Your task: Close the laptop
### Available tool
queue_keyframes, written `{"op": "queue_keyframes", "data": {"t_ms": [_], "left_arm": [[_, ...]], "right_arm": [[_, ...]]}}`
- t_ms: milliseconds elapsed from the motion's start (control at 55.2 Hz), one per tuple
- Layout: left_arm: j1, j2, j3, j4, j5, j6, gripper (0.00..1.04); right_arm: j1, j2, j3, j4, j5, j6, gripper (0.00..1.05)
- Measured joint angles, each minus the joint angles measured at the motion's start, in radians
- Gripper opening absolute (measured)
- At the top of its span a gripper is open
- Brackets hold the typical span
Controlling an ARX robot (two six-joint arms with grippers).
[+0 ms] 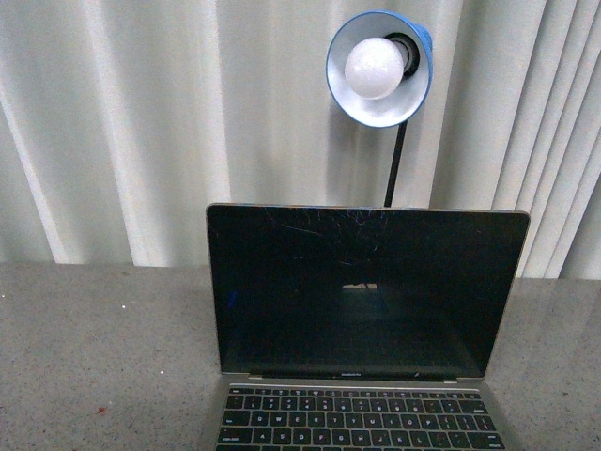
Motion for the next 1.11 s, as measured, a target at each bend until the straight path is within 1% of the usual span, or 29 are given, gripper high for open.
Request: {"op": "queue_keyframes", "data": {"t_ms": [290,308,344,363,399,435,471,508,580,616,707,725,852,943,1015,1052,1106], "left_arm": [[-0.001,0.002,0.001,-0.002,-0.004,-0.003,0.98],[-0.013,0.021,0.01,-0.034,-0.038,-0.023,0.98],[-0.047,0.083,0.056,-0.164,-0.143,-0.074,0.98],[-0.063,0.127,0.084,-0.221,-0.188,-0.1,0.98],[-0.078,0.193,0.114,-0.284,-0.242,-0.132,0.98],[-0.088,0.26,0.132,-0.306,-0.269,-0.159,0.98],[-0.088,0.292,0.138,-0.298,-0.266,-0.171,0.98],[-0.088,0.315,0.143,-0.277,-0.265,-0.185,0.98],[-0.077,0.369,0.164,-0.2,-0.255,-0.193,0.98],[-0.071,0.402,0.177,-0.145,-0.253,-0.193,0.98],[-0.055,0.573,0.206,0.068,-0.229,-0.175,0.98],[-0.054,0.591,0.209,0.087,-0.227,-0.17,0.98],[-0.05,0.822,0.272,0.318,-0.213,-0.108,0.98],[-0.052,0.998,0.353,0.472,-0.198,-0.039,0.98],[-0.052,1.161,0.455,0.571,-0.172,0.037,0.98],[-0.051,1.244,0.516,0.599,-0.151,0.087,0.98],[-0.048,1.317,0.579,0.6,-0.124,0.126,0.98]], "right_arm": [[0.0,0.0,0.0,0.0,0.0,0.0,0.97],[0.0,0.0,0.0,0.0,0.0,0.0,0.97],[0.001,0.001,0.0,-0.001,0.003,-0.001,0.97],[0.008,0.008,0.003,-0.015,0.026,-0.005,0.97],[0.025,0.023,0.015,-0.049,0.076,-0.015,0.97],[0.043,0.058,0.021,-0.05,0.128,-0.021,0.97],[0.048,0.086,0.024,-0.033,0.128,-0.024,0.97],[0.048,0.116,0.026,-0.005,0.118,-0.027,0.97],[0.03,0.208,0.029,0.105,0.081,-0.044,0.97],[0.007,0.272,0.033,0.185,0.049,-0.051,0.97],[-0.098,0.569,0.087,0.493,-0.069,-0.09,0.97],[-0.115,0.626,0.101,0.546,-0.087,-0.099,0.97],[-0.191,0.962,0.235,0.775,-0.176,-0.151,0.97],[-0.218,1.157,0.349,0.824,-0.214,-0.198,0.97],[-0.238,1.324,0.484,0.797,-0.253,-0.262,0.97],[-0.245,1.394,0.559,0.771,-0.275,-0.304,0.97],[-0.248,1.45,0.632,0.75,-0.293,-0.352,0.97]]}}
